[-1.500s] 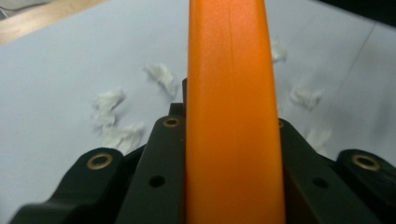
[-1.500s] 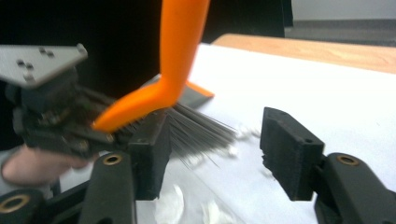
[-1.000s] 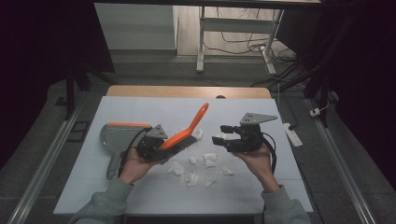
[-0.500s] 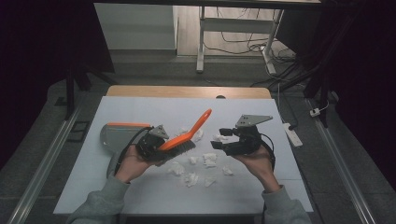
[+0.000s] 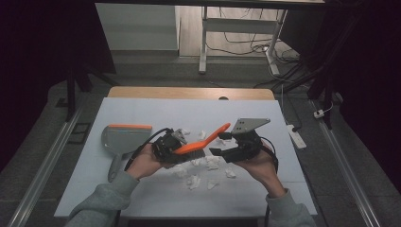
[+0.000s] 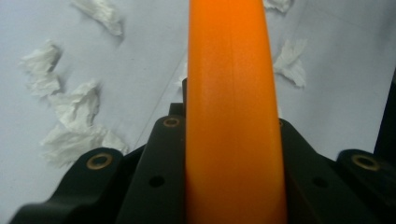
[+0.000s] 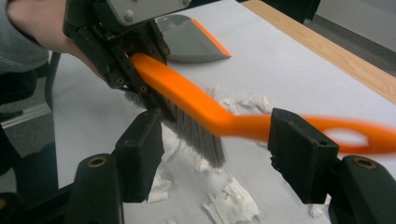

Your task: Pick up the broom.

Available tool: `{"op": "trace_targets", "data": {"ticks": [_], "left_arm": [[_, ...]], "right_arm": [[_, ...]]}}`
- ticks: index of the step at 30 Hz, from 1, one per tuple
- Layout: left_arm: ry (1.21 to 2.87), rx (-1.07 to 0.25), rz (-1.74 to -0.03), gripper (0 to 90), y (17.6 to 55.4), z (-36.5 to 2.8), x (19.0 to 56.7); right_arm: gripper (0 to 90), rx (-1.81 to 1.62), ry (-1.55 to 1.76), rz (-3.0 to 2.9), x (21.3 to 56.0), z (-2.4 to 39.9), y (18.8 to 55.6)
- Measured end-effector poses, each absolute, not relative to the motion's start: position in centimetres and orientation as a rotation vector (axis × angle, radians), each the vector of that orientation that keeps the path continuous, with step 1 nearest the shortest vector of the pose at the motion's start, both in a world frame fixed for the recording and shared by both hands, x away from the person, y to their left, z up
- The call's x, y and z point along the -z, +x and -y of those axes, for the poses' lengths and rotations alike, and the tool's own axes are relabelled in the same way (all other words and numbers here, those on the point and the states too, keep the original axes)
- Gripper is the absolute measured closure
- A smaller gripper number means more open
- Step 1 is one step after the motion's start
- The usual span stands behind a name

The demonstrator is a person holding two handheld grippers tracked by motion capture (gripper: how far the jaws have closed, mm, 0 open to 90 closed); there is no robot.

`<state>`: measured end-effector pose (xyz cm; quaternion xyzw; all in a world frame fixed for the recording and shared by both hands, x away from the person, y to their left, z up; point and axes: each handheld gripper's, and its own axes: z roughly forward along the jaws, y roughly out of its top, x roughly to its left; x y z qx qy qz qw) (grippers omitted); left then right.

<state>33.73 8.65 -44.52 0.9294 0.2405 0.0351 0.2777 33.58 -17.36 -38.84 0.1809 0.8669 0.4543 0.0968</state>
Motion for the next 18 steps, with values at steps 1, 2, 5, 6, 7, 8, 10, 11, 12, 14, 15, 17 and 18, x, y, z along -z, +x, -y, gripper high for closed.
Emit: {"op": "trace_targets", "data": {"ticks": [1,2,5,6,7,8,10,11,12,14,15,17,18], "left_arm": [[2.509,-0.091,-0.638,79.8,33.7,-8.4,44.5],[2.524,-0.09,-0.622,79.8,33.7,-8.1,44.5],[2.588,-0.074,-0.538,79.8,33.4,-6.9,44.5],[2.588,-0.074,-0.538,79.8,33.4,-6.9,44.5],[2.614,-0.069,-0.515,79.8,33.4,-6.6,44.6],[2.664,-0.063,-0.475,79.8,33.2,-5.9,44.7],[2.685,-0.045,-0.448,79.8,33.1,-5.5,44.6],[2.685,-0.045,-0.448,79.8,33.1,-5.5,44.6],[2.693,-0.033,-0.424,79.8,33.1,-5.2,44.5],[2.702,-0.031,-0.408,79.8,33.2,-5.2,44.5],[2.707,-0.032,-0.397,79.8,33.1,-5.1,44.5],[2.71,-0.018,-0.378,79.8,33.0,-4.9,44.5],[2.72,0.001,-0.351,79.8,32.9,-4.7,44.5]], "right_arm": [[36.0,-1.338,0.525,-2.574,38.9,17.2,33.6],[35.7,-1.322,0.517,-2.588,39.0,17.1,33.7],[34.0,-1.233,0.477,-2.624,39.5,16.5,33.9],[34.1,-1.199,0.457,-2.641,39.7,16.2,33.9],[35.0,-1.162,0.439,-2.652,39.8,16.0,33.9],[35.3,-1.129,0.414,-2.668,40.0,15.8,33.9],[35.6,-1.078,0.379,-2.71,40.5,15.3,33.9],[35.7,-1.062,0.364,-2.738,40.7,15.2,33.9],[35.7,-1.05,0.355,-2.762,41.0,15.1,34.0],[36.1,-1.027,0.343,-2.801,41.6,15.0,34.3],[37.6,-1.014,0.332,-2.823,41.9,14.9,34.4],[40.9,-0.99,0.313,-2.864,42.3,14.7,34.4],[44.5,-0.967,0.287,-2.881,42.5,14.5,34.4]]}}
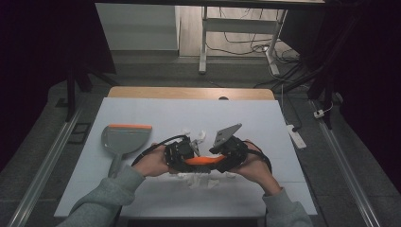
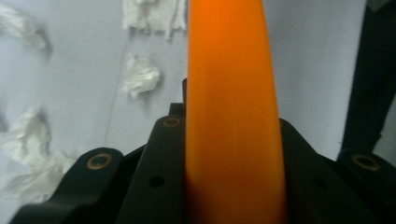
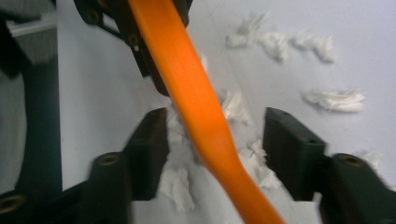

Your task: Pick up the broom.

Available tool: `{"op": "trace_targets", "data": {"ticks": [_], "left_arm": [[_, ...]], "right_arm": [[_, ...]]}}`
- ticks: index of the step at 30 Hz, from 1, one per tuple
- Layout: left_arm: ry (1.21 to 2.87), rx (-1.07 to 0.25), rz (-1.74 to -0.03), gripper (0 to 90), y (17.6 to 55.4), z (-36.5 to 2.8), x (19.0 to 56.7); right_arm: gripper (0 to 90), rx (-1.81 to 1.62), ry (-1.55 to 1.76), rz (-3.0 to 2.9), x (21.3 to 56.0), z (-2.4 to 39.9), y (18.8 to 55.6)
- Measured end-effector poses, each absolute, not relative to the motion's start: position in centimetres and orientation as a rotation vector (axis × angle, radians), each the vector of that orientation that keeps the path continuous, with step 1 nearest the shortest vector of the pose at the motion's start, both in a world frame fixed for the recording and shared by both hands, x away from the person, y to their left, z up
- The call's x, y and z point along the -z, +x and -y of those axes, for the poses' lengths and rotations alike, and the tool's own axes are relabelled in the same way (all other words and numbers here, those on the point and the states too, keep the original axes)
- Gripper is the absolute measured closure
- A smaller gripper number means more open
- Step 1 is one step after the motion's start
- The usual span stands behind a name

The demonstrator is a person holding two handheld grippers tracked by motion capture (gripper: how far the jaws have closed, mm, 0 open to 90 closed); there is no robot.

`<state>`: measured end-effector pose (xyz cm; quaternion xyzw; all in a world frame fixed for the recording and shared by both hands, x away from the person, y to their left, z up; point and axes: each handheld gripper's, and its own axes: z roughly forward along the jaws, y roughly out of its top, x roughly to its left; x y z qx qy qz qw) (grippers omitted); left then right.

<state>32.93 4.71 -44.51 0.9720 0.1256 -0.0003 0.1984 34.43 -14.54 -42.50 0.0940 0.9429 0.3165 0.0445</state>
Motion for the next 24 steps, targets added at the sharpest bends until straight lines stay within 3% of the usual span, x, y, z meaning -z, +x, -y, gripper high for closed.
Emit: {"op": "trace_targets", "data": {"ticks": [9,18,24], "left_arm": [[2.733,0.031,-0.286,79.9,32.8,-4.2,44.8],[2.699,0.043,-0.241,79.6,32.6,-4.8,44.3],[2.662,-0.026,-0.232,75.2,32.3,-5.2,44.3]], "right_arm": [[65.8,-0.83,0.128,-2.999,44.3,13.8,34.4],[68.0,-0.872,0.083,-3.006,43.7,14.1,34.1],[68.3,-0.877,0.091,-2.988,43.5,14.1,34.0]]}}
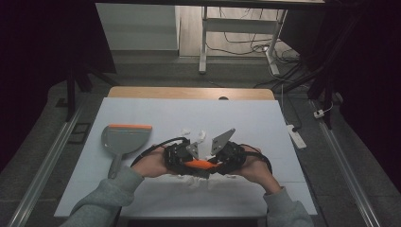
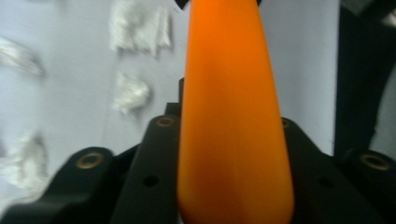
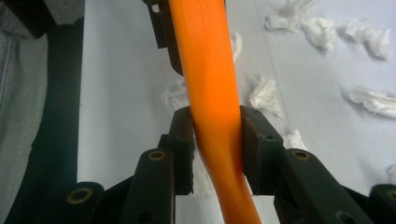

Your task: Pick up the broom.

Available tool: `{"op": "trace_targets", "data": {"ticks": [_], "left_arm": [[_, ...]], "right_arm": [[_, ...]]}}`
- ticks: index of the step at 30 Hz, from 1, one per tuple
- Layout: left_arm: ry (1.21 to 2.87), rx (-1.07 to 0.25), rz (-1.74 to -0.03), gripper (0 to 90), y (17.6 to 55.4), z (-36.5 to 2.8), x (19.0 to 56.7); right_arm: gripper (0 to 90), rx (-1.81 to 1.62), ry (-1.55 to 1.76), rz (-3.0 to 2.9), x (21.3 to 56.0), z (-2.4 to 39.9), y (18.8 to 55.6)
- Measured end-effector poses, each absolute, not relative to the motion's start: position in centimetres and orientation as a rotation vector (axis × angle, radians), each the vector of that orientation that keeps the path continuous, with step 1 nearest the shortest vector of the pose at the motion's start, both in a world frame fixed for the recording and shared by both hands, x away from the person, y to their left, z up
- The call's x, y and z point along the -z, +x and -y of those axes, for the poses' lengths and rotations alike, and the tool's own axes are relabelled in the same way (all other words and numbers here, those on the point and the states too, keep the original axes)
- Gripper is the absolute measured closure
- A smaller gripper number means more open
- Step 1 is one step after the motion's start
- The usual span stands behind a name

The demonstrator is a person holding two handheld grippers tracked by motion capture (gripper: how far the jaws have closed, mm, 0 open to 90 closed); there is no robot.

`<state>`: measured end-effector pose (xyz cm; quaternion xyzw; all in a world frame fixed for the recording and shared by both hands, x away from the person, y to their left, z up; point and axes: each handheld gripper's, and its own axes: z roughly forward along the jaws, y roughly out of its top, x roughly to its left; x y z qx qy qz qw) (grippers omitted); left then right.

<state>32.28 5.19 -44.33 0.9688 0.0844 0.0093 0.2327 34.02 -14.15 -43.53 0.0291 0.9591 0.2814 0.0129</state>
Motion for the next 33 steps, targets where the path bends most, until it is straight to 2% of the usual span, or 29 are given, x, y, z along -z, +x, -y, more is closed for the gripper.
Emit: {"op": "trace_targets", "data": {"ticks": [2,6,7,8,18,26,33], "left_arm": [[2.585,-0.129,-0.319,68.0,32.3,-6.0,44.0],[2.484,-0.233,-0.422,44.9,32.2,-7.3,43.6],[2.422,-0.289,-0.508,39.2,32.0,-8.2,43.3],[2.394,-0.31,-0.529,37.7,31.7,-8.6,43.2],[2.209,-0.401,-0.737,36.0,28.4,-14.2,43.3],[2.135,-0.445,-0.912,27.4,26.0,-18.8,45.6],[2.046,-0.478,-1.021,26.6,24.7,-21.9,47.1]], "right_arm": [[69.8,-0.901,0.11,-2.977,43.4,14.4,34.2],[70.8,-0.978,0.161,-2.941,43.0,15.0,34.6],[70.9,-0.991,0.178,-2.939,42.9,15.1,34.7],[70.9,-0.994,0.192,-2.934,42.9,15.2,34.7],[70.9,-1.005,0.302,-2.89,42.7,16.1,35.4],[70.9,-1.037,0.404,-2.835,42.2,17.1,35.8],[70.9,-1.034,0.474,-2.779,42.0,17.9,36.2]]}}
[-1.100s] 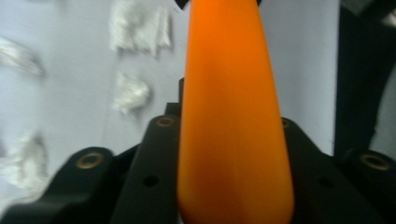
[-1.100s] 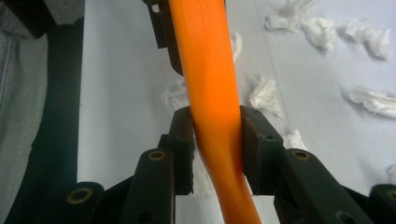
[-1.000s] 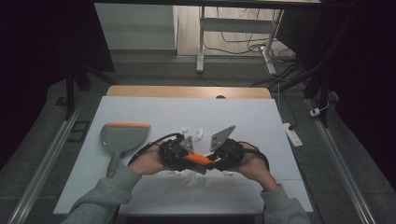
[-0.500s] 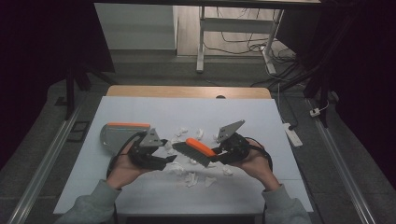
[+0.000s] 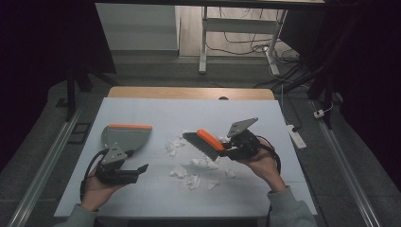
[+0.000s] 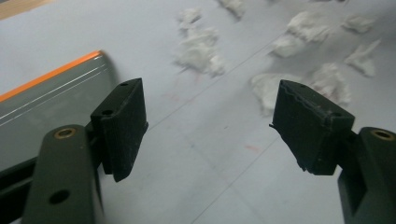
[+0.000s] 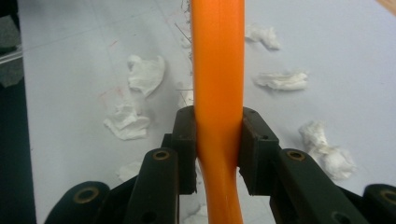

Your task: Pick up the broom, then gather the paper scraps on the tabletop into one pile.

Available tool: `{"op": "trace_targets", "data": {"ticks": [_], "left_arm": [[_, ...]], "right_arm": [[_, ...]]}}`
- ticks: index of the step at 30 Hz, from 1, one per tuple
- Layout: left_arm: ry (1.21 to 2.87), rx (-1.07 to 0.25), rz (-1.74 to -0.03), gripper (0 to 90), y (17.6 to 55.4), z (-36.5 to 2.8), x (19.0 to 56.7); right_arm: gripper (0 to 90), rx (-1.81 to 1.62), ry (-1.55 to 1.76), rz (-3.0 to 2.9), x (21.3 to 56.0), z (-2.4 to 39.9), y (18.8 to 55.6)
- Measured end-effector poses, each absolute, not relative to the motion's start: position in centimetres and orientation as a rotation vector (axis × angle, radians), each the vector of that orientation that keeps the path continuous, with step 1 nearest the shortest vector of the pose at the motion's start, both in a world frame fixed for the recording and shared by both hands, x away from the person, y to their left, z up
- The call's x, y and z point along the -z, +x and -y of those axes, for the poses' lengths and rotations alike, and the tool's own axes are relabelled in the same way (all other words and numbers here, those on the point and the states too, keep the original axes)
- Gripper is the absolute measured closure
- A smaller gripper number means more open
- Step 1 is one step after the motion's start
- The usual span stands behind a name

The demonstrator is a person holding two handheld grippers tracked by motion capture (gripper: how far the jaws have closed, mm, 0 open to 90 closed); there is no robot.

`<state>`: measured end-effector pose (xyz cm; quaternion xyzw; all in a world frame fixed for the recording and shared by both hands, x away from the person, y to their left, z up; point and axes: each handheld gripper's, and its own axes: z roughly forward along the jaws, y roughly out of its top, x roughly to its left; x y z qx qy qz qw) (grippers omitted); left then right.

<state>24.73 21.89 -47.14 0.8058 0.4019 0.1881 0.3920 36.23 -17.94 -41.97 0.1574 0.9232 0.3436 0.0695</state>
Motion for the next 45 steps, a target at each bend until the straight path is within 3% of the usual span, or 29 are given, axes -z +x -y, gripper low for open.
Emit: {"op": "trace_targets", "data": {"ticks": [20,32,45], "left_arm": [[2.005,-0.458,-1.083,26.3,24.3,-23.8,49.4],[1.991,-0.432,-1.074,26.3,24.3,-23.9,49.6],[2.004,-0.42,-1.08,26.4,24.5,-23.8,50.0]], "right_arm": [[70.9,-1.012,0.771,-2.599,40.8,23.4,37.9],[70.9,-0.654,1.036,-2.467,40.8,26.8,39.1],[70.9,-0.404,1.204,-2.517,43.1,25.9,39.5]]}}
